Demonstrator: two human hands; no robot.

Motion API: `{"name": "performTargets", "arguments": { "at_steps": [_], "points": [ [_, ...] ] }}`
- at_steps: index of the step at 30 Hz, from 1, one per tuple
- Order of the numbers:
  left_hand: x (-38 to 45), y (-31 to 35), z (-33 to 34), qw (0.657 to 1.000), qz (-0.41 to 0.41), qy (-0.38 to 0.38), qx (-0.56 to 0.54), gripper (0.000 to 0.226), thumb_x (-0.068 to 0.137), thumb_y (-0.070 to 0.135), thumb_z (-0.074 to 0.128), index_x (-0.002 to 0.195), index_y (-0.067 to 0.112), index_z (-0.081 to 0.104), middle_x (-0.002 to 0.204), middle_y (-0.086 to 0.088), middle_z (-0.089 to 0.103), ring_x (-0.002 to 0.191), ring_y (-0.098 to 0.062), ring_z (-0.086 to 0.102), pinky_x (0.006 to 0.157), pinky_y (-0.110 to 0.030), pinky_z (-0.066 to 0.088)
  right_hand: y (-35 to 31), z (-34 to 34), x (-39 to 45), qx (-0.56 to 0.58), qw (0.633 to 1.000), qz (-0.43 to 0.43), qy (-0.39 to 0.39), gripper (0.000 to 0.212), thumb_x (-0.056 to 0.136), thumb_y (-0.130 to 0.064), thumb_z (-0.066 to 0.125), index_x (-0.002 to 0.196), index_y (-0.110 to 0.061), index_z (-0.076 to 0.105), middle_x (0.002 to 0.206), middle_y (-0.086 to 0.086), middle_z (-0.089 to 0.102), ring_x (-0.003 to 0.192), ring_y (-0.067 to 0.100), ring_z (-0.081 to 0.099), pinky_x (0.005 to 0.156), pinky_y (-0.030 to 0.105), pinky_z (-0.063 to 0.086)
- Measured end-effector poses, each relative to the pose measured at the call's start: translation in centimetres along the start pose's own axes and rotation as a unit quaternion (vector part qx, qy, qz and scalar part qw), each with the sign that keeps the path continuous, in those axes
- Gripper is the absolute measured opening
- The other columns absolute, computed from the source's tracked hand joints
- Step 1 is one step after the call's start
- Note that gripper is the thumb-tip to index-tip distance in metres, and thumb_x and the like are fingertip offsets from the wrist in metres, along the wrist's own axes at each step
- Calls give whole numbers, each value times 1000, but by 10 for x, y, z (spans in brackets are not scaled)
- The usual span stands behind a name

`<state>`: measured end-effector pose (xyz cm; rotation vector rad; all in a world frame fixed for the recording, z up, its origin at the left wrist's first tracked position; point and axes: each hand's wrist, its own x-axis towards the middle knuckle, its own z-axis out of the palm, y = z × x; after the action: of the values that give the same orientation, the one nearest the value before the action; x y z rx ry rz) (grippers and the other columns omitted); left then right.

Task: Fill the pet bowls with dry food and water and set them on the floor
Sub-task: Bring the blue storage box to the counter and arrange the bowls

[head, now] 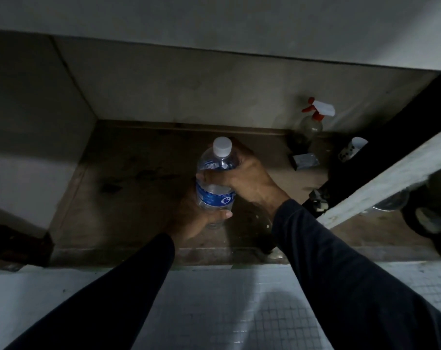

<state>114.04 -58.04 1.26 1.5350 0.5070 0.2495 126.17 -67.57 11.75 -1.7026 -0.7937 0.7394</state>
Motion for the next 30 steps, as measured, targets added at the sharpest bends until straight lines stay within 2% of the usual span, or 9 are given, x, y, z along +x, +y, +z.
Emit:
{"name": "performTargets", "arguments": {
  "at_steps": [5,7,9,15,18,20,22,28,30],
  "points": [
    [1,-3,-1,1000,4,4,0,90,62,13,95,140,24,51,132,7,66,122,-11,65,99,-34,57,-1,2,1,5,1000,-1,12,66,59,-34,94,117,-20,64,108,-2,74,98,15,73,87,41,61],
    [1,-4,-1,1000,7,2,-2,91,63,12,95,141,24,50,133,6,66,122,-12,65,98,-33,57,-3,1,0,9,1000,-2,14,58,65,-23,94,114,-19,65,105,-2,75,94,12,74,82,33,61],
    [2,-4,-1,1000,9,-4,-5,92,62,14,96,141,24,50,135,3,65,124,-14,64,101,-39,57,-4,0,0,15,1000,-2,14,53,68,-17,93,114,-19,65,103,-4,75,92,9,73,76,24,59],
    [2,-7,-2,1000,7,-7,-6,85,66,11,94,139,25,53,137,-2,64,126,-20,63,106,-55,51,-4,1,0,9,1000,8,14,53,70,-21,92,115,-26,64,106,-6,74,95,9,73,83,31,60],
    [2,-6,0,1000,4,9,-8,78,66,9,94,132,29,57,134,-1,66,123,-17,65,106,-53,52,-5,1,-2,-2,1000,5,15,52,69,-24,92,113,-26,65,106,-6,74,95,10,73,84,34,61],
    [1,-7,1,1000,10,10,-12,75,68,3,92,131,26,58,132,-2,67,121,-18,66,105,-52,53,-5,1,-4,0,1000,4,18,51,69,-24,92,111,-26,65,104,-7,75,94,8,73,80,28,60],
    [-3,-6,2,1000,16,8,-11,73,69,-1,90,129,26,59,130,1,69,120,-16,66,104,-46,55,-5,3,-7,11,1000,9,18,49,69,-21,92,110,-27,66,101,-8,75,92,6,73,77,24,59],
    [-22,0,7,1000,19,14,-7,75,70,-8,87,124,33,56,121,21,71,113,-3,67,87,-16,55,-4,7,-17,37,999,2,11,44,67,-19,93,105,-15,70,100,3,77,94,22,75,88,50,61],
    [-32,-1,9,1000,15,23,-1,75,69,-7,88,122,35,56,118,25,71,111,2,67,84,-13,54,-5,10,-24,42,999,-3,8,43,67,-17,93,103,-11,69,100,6,77,94,25,75,89,54,60]
  ]
}}
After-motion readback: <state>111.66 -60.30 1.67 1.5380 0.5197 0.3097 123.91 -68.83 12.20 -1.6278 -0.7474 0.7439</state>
